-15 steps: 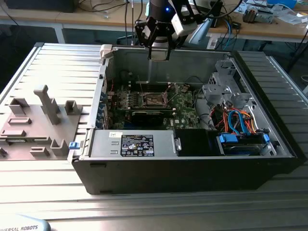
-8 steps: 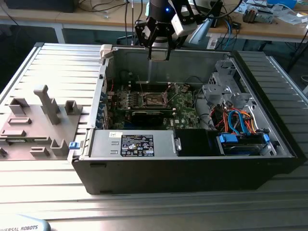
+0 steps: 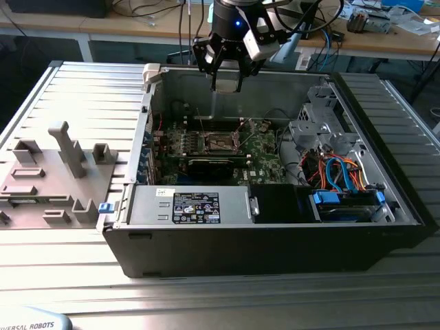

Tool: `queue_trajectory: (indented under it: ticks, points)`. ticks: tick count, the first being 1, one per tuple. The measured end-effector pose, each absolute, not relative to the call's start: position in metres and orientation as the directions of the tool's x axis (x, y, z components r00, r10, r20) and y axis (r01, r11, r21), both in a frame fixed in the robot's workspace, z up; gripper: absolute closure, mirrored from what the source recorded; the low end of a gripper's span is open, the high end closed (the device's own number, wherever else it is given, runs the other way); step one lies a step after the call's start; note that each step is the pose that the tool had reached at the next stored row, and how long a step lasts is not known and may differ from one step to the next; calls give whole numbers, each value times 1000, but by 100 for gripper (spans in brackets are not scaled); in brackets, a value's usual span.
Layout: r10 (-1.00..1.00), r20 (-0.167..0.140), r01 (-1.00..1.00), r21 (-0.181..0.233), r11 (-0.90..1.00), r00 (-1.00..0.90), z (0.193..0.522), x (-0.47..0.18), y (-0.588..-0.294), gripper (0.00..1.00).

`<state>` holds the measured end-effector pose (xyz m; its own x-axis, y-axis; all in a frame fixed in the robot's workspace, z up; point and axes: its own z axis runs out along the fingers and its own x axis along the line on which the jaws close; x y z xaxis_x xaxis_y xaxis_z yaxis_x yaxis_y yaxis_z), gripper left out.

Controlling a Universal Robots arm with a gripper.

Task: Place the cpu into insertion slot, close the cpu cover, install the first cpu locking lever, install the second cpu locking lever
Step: 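Place the cpu into insertion slot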

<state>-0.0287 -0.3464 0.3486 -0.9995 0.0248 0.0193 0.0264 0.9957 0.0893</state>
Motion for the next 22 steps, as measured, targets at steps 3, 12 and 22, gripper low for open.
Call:
queue_trajectory:
  ticks: [3,12,22]
  points:
    - [25,19,26,89,996,-1000,348,-29,-346,46]
    - [25,19,26,89,996,-1000,342,-29,-346,46]
    - [25,19,26,89,996,-1000,336,-29,-346,46]
